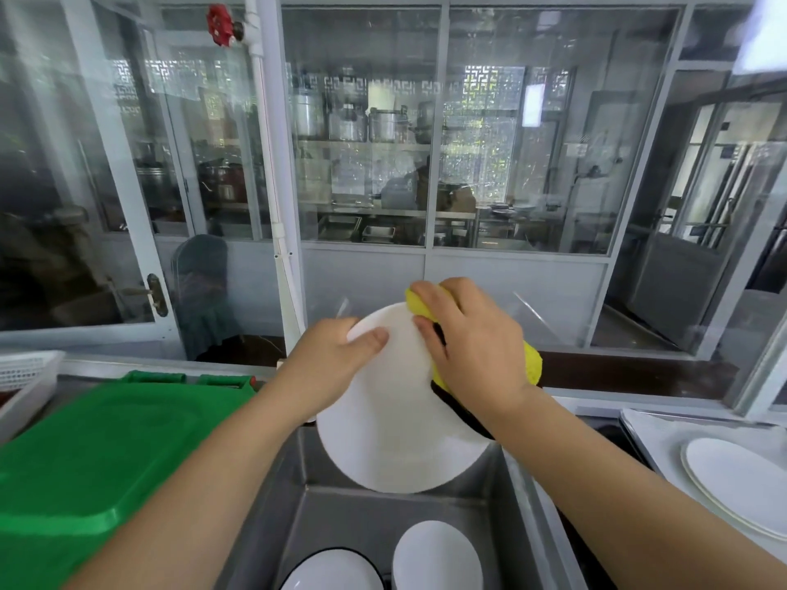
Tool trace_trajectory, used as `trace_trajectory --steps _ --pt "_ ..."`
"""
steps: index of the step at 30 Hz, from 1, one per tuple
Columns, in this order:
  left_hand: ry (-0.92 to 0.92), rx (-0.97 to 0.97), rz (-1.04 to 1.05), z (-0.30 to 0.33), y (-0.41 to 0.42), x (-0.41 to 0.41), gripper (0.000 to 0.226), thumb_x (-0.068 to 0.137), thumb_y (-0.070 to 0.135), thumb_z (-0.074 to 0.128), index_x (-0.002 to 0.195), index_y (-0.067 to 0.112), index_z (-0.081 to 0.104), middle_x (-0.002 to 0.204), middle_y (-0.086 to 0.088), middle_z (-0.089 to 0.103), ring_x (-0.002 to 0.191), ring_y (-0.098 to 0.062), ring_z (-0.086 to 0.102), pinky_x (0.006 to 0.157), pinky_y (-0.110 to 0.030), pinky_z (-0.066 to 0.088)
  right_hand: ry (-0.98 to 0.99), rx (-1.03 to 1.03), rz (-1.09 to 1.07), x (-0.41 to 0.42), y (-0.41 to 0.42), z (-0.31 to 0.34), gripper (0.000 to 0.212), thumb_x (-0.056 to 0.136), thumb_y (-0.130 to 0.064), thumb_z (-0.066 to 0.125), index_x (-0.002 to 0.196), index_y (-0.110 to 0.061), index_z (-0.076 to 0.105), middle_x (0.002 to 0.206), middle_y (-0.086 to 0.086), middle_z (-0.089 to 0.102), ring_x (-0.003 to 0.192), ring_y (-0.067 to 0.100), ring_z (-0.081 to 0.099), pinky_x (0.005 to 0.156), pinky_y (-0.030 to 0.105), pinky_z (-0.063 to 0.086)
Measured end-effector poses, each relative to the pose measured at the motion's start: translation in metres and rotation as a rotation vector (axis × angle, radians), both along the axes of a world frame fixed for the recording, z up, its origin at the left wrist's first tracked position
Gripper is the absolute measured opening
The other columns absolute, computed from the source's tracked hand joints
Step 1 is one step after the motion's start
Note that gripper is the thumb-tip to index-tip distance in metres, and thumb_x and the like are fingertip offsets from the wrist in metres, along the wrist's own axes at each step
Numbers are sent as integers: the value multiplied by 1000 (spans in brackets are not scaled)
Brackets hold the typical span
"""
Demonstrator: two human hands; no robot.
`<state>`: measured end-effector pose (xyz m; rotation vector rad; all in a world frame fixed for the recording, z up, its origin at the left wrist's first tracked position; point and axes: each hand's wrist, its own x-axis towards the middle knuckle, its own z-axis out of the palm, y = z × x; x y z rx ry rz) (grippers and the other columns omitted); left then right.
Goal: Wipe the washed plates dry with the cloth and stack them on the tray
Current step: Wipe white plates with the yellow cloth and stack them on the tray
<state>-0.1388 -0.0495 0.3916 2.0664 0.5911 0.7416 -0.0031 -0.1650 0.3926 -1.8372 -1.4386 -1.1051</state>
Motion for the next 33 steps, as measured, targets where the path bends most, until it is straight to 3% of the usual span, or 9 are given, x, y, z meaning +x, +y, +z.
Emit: trace_trajectory --steps 6,11,14,16,19,22,24,27,33 --pt "-170 -4 58 -13 -13 2 38 92 36 58 71 4 61 67 -14 62 62 -23 56 60 -31 39 -153 42 45 0 4 3 35 86 -29 52 109 -10 70 93 15 65 69 34 60 54 36 49" --pt "-443 -105 179 -29 -29 -3 42 90 45 55 74 6 59 68 -16 61 61 -22 55 58 -31 42 278 310 -17 11 -1 -3 34 93 -29 48 123 -19 60 101 5 57 79 26 57 58 31 44" --pt "-577 -231 193 -39 -46 1 29 83 58 52 83 34 68 79 5 71 70 -6 66 56 -20 52 516 404 -8 18 0 -13 33 96 -31 46 129 -29 52 102 -11 44 81 10 47 66 26 34" --pt "-537 -267 170 -44 -47 4 22 85 56 54 84 40 69 84 16 72 78 -3 68 61 -19 53 528 389 -3 23 -3 -17 33 97 -29 48 130 -30 52 103 -11 43 82 9 46 68 26 34" --pt "-354 -305 93 -40 -27 7 23 82 48 58 82 28 70 83 8 73 85 -18 67 73 -34 52 431 284 -26 27 -13 -17 34 96 -28 50 130 -25 53 107 0 52 86 21 55 65 30 41" --pt "-163 -125 22 -29 -14 8 39 86 53 53 61 23 62 58 6 60 58 -12 56 58 -23 40 135 149 -18 23 -16 -16 35 93 -29 50 122 -14 63 101 13 61 79 32 60 54 34 48" --pt "-154 -52 33 -30 -14 11 50 92 47 53 47 27 49 44 12 45 42 -1 42 45 -12 30 16 93 -10 18 -14 -16 37 91 -28 49 118 -11 66 97 16 63 76 35 61 54 35 49" --pt "-201 10 68 -38 -15 18 52 90 48 56 50 21 36 42 13 39 40 -4 35 42 -15 26 -87 58 -11 12 -10 -13 36 89 -29 53 117 -12 67 99 16 64 74 35 60 58 38 49" --pt "-296 -122 70 -41 -23 24 52 90 48 54 69 1 57 57 -9 55 54 -13 49 57 -31 37 -238 36 -69 11 -3 -7 36 89 -30 57 121 -18 65 112 10 65 85 33 60 69 39 46"
